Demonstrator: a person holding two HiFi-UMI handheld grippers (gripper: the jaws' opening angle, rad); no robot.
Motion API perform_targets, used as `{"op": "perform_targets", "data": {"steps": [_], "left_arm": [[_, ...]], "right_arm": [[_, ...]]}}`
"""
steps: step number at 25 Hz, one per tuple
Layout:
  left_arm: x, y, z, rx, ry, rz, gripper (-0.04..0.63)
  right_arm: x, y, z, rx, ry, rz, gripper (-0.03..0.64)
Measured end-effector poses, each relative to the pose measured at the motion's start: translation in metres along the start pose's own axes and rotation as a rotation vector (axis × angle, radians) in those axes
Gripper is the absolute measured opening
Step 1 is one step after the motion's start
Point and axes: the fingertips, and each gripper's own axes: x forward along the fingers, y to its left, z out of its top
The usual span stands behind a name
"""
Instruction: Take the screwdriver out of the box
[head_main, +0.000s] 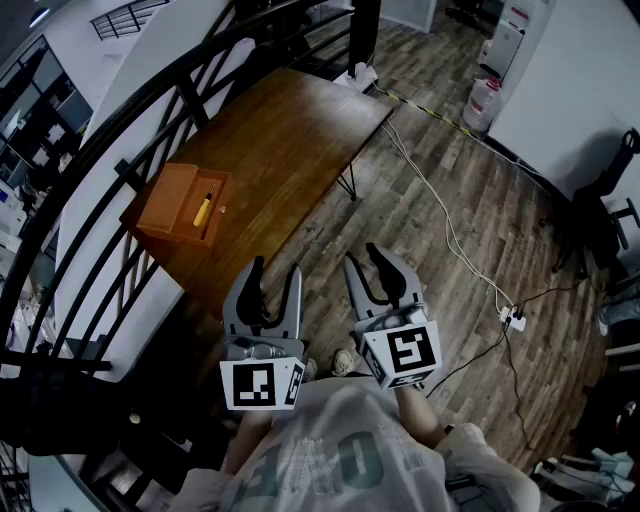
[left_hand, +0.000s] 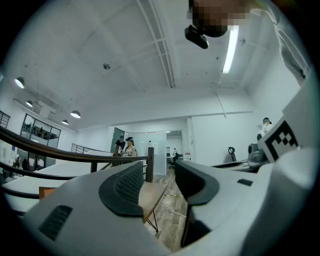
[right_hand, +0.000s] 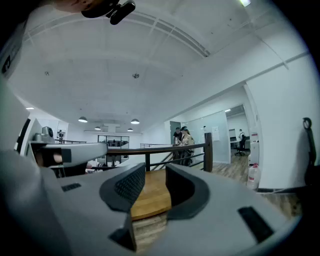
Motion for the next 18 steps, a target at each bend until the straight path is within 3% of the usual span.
{"op": "perform_targets", "data": {"steps": [12,18], "left_arm": [[0.003,-0.004,-0.009,-0.005,0.007,0.068,0.204],[-0.002,0.000,-0.009,-0.026,-0.020,0.149,0.206]], "right_arm": [[-0.006,-0.023,-0.008,0.007,0.003,0.022,0.127],[-0.009,-0.030,-0.008,0.000,-0.018,0.119,0.174]]}}
